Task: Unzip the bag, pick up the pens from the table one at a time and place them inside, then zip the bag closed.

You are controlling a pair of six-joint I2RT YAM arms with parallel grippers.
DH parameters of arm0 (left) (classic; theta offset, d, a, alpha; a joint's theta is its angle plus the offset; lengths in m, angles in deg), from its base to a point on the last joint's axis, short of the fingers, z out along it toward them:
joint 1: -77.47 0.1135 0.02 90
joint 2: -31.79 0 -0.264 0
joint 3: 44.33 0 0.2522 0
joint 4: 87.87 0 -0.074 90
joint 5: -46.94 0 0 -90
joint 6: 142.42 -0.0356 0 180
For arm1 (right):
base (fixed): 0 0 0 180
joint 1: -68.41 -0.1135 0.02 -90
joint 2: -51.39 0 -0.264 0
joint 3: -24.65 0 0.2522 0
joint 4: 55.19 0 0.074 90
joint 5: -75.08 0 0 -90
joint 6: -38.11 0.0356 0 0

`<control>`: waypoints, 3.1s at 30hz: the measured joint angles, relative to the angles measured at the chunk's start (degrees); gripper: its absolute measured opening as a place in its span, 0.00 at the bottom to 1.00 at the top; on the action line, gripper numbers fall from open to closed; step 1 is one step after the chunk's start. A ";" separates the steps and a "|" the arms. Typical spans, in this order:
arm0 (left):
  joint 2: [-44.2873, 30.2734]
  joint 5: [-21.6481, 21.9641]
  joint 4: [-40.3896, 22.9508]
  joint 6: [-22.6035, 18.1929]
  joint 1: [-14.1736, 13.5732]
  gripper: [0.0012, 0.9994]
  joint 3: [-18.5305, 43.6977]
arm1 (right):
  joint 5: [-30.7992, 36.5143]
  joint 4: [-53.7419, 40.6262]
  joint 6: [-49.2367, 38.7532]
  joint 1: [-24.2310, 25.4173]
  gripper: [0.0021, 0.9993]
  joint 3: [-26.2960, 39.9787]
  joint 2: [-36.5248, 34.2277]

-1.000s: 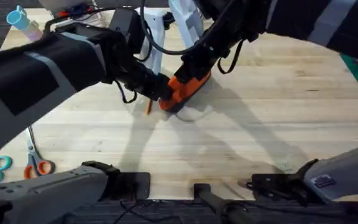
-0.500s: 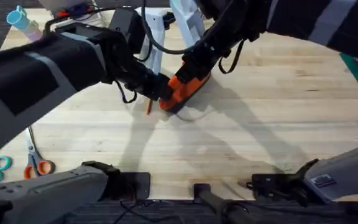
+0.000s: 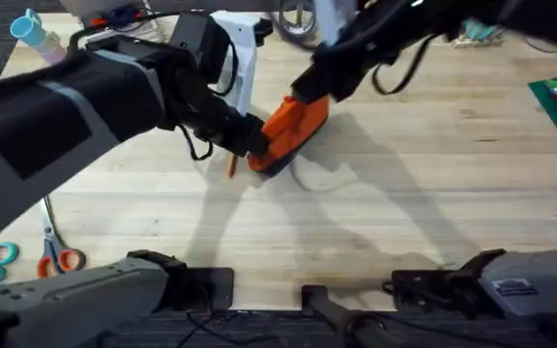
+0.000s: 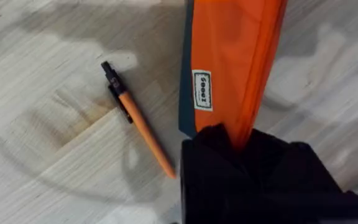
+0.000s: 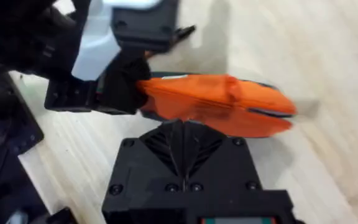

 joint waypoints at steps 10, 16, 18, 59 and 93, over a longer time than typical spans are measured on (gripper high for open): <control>0.00 0.00 0.00 0.00 0.00 0.04 0.00 | 0.02 0.00 -2.61 4.91 0.03 0.00 5.32; 0.02 0.00 0.02 0.00 0.00 0.04 0.00 | 0.02 -1.31 -3.56 6.00 0.03 0.00 5.47; 0.00 0.00 0.01 0.00 0.00 0.04 0.00 | 0.02 -2.64 -4.11 6.01 0.03 0.00 5.47; 0.00 0.00 0.02 0.00 0.00 0.04 0.00 | 0.40 -3.51 -32.99 6.63 1.00 0.02 0.36; 0.01 0.00 0.01 0.00 0.00 0.04 0.00 | -5.38 16.15 -24.01 5.77 1.00 0.02 -7.11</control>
